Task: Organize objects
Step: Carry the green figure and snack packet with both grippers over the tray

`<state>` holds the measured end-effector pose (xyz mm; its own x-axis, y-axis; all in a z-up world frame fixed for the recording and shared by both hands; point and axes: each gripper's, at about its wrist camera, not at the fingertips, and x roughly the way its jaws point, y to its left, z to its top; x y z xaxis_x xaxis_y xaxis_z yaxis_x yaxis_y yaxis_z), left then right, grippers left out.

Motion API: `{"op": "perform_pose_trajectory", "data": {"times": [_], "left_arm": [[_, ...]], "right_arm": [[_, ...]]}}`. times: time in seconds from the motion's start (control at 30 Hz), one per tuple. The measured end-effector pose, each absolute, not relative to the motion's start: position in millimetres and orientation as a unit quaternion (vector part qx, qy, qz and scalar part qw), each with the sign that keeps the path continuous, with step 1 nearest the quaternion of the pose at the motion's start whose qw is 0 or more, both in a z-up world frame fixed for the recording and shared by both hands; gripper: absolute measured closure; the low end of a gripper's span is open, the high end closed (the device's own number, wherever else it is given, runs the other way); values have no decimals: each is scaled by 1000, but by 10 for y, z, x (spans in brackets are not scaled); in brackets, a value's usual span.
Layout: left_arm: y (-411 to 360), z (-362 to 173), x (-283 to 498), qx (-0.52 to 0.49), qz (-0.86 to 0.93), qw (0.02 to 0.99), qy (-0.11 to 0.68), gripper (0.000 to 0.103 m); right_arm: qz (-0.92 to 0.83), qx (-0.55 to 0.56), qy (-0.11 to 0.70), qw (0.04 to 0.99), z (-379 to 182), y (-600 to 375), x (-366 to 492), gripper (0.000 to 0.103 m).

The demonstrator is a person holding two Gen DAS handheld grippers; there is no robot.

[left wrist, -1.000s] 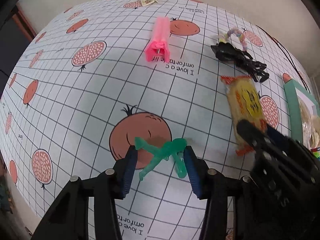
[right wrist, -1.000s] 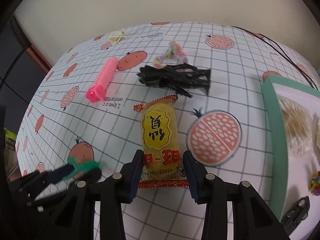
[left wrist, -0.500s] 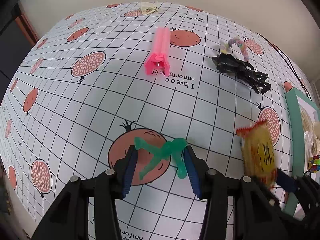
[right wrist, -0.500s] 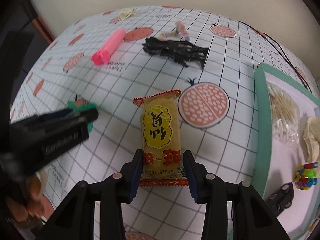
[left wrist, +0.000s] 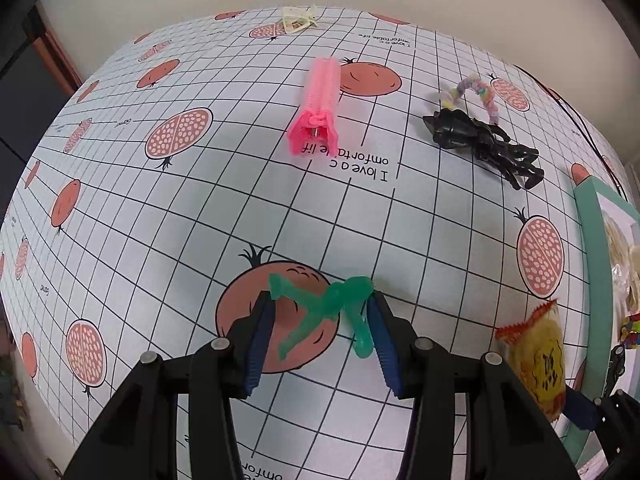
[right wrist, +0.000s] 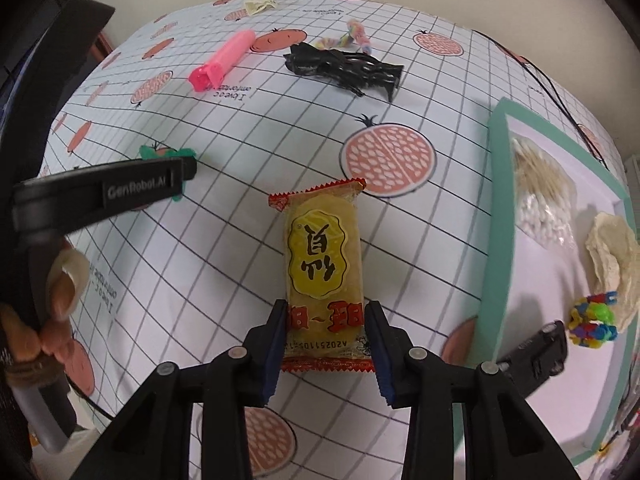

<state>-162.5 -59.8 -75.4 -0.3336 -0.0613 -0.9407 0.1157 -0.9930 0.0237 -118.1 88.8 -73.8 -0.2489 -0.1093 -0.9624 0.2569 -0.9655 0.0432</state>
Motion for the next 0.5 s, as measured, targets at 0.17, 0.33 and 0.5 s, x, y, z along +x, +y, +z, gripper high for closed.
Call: {"op": "perform_pose_trajectory", "data": {"times": [0.17,0.33,0.5], "left_arm": [[-603,-736,-1624,569,-820,51,30,54],[-511,-652,-1576,553,-831,47,23,54],[-406,-577,-1570,536,-843,38,25,54]], "right_arm": [[-797,591,45,116,-618,1059,-1127,64],[-810,574,27,115,-511,1171,-1111,64],[-834,541,-2,112,-320,1315,-1099,64]]}}
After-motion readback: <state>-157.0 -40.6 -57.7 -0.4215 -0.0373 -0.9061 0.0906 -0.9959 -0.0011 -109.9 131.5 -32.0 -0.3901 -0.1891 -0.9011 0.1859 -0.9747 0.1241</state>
